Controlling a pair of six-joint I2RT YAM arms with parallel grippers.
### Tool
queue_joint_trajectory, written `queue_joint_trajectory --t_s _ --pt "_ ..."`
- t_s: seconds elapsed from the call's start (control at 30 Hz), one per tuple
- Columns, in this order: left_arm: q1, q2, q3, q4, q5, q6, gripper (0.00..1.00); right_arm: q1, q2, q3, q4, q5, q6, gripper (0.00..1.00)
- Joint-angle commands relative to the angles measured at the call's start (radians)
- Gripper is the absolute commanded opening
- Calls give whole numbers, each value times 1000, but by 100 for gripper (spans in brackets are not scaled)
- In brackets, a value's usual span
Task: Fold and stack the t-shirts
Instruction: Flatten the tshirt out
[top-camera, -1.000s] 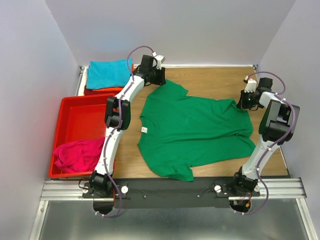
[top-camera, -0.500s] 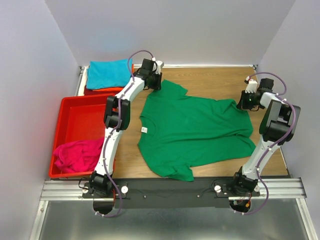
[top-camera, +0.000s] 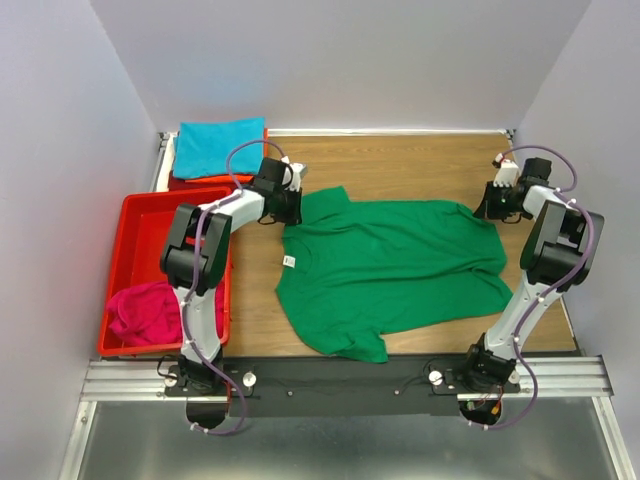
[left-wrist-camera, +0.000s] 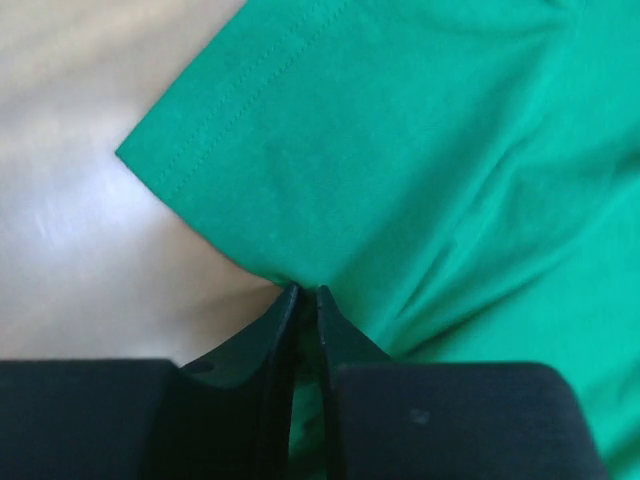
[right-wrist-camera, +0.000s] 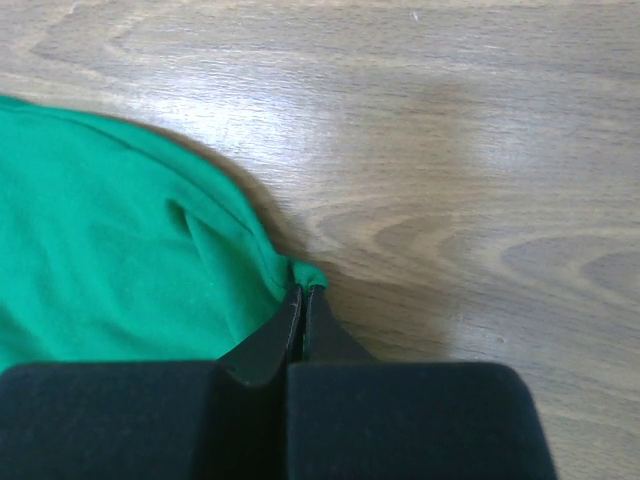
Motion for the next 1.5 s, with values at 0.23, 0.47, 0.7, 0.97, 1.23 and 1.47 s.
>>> queue_joint_trajectory --t_s 0.23,0.47,0.7,0.97,1.23,1.47 --pt "62 -122 -12 100 -26 -95 34 -5 -21 -5 -32 -53 -1 0" --pt "111 -9 103 76 11 -94 37 -5 -12 -2 -36 -61 -7 0" --pt "111 124 221 25 45 -80 38 -5 -3 -2 -37 -61 -7 0" --pt "107 175 274 -36 19 -60 40 -5 2 1 -39 -61 -6 0" --pt "82 253 353 -128 28 -3 40 -5 2 3 -39 -61 -6 0" --pt "59 284 383 -173 -29 12 35 -5 1 3 -42 -61 -7 0"
